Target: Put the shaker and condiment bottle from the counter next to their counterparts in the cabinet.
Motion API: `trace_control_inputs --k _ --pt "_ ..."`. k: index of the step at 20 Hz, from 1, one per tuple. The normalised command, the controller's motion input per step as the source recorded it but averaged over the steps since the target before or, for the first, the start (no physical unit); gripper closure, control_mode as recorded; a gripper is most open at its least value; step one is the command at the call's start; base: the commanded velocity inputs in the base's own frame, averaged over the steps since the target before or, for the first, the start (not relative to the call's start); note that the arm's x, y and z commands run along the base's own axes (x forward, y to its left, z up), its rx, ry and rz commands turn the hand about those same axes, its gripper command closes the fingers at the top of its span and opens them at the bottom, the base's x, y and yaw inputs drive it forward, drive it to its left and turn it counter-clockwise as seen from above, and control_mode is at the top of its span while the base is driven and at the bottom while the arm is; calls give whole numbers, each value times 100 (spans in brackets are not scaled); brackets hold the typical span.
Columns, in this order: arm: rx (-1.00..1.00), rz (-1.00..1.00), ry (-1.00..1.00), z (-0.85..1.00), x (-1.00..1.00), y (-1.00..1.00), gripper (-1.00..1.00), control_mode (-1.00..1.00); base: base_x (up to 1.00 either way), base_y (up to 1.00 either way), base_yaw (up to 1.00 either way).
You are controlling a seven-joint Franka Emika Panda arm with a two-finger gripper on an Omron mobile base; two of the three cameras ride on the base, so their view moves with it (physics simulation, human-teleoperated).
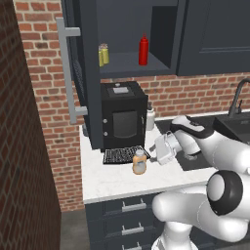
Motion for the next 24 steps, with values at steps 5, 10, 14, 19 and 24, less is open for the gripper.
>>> trace_control_inputs --k 5,10,14,19,24 --pt "0 0 0 0 3 0 -100 -100 0 0 0" --pt "0 0 0 0 4 0 -100 -100 0 0 0" --pt "0 0 0 0 7 0 -100 -100 0 0 0" --pt "0 0 0 0 6 1 -100 -100 0 0 0" --pt "0 0 0 0 2 4 -100 -100 0 0 0"
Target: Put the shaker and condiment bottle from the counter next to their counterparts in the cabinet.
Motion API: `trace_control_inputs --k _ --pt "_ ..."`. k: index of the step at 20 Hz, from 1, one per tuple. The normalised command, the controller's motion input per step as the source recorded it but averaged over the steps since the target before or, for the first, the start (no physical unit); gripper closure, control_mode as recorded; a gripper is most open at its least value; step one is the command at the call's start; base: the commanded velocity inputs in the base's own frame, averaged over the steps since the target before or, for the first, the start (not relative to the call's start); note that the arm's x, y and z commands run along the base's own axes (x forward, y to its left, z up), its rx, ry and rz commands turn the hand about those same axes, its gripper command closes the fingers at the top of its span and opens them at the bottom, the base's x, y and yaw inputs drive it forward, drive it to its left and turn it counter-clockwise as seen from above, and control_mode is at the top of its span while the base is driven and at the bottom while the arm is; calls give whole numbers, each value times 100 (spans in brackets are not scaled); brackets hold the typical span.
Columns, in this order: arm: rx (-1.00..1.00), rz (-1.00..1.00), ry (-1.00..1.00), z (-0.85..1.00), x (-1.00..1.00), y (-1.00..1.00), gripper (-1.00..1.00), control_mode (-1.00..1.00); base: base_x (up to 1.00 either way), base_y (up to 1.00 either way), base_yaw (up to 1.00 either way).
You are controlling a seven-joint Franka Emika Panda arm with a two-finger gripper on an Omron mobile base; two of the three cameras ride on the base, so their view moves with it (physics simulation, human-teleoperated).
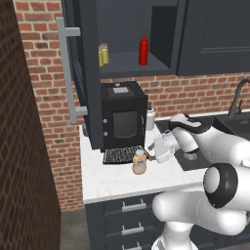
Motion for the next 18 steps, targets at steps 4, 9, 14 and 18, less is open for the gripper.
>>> trace_control_inputs --k 4,9,14,18 --pt "0 0 0 -5 0 9 -100 -100 0 0 0" --pt "0 0 0 -6 0 13 -100 -100 0 0 0" --pt "0 0 0 -6 0 9 -100 -100 0 0 0" --pt "0 0 0 -4 0 1 -100 -100 0 0 0"
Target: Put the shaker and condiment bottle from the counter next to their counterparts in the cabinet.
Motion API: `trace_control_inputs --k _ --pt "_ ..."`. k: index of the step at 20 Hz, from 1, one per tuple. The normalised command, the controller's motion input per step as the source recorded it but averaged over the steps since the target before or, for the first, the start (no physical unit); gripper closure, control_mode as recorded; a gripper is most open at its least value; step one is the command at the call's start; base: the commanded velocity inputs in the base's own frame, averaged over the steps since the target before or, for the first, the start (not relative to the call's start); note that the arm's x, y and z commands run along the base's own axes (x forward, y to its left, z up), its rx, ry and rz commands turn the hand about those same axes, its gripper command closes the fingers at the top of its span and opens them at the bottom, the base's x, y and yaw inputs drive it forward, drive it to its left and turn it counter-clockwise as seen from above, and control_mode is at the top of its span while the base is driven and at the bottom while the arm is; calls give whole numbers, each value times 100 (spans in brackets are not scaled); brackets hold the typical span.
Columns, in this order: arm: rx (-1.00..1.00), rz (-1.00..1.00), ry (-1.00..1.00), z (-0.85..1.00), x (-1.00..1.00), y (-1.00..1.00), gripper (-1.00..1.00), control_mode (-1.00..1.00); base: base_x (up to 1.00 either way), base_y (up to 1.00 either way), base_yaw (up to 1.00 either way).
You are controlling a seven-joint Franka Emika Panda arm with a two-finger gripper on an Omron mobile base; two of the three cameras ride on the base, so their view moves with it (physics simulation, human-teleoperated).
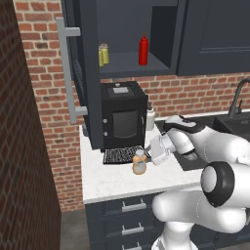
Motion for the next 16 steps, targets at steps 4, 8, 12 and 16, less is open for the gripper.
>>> trace_control_inputs --k 4,8,12,16 --pt "0 0 0 -5 0 0 -100 -100 0 0 0" --pt "0 0 0 -6 0 1 -100 -100 0 0 0" --pt "0 0 0 -5 0 2 -100 -100 0 0 0" --pt "0 0 0 -8 0 5 -100 -100 0 0 0"
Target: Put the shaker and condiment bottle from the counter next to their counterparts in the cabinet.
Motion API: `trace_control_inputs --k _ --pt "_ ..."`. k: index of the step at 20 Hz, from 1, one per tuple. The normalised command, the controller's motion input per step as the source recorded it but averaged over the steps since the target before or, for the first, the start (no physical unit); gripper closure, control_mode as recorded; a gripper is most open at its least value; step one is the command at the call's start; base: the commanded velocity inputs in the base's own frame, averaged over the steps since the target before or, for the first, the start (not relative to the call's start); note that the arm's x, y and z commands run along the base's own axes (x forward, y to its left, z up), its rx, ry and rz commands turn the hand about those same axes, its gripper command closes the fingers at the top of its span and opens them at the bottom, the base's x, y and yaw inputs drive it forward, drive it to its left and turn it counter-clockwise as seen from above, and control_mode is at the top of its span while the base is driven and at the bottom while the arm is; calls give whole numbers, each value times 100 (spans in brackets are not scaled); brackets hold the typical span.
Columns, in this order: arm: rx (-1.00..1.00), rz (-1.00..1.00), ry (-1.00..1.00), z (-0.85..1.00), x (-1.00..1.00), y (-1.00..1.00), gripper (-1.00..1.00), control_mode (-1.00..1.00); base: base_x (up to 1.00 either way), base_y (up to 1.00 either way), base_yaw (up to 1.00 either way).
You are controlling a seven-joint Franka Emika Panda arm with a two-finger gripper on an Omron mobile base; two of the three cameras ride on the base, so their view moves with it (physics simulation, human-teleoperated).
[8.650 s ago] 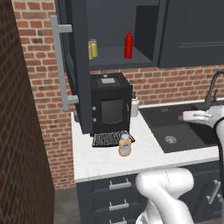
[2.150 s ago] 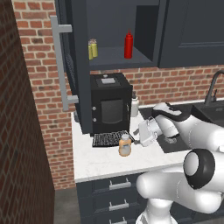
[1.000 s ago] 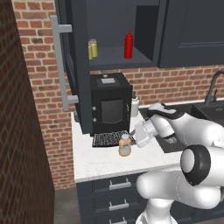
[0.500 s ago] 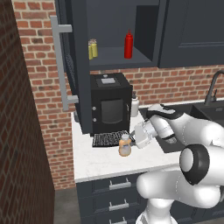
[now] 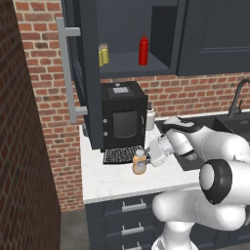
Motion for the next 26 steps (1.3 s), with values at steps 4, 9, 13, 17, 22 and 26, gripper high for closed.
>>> trace_control_inputs --k 4,9,13,17,22,26 --pt "0 0 0 -12 0 12 -100 -100 0 0 0" --pt "0 0 0 -12 0 14 -100 -100 0 0 0" --pt "0 0 0 -17 0 18 100 -100 0 0 0" --pt "0 0 7 -6 12 10 100 -100 0 0 0" --pt "0 -2 0 1 2 2 100 -100 0 0 0" --pt "0 -13 0 29 -5 0 100 -100 0 0 0"
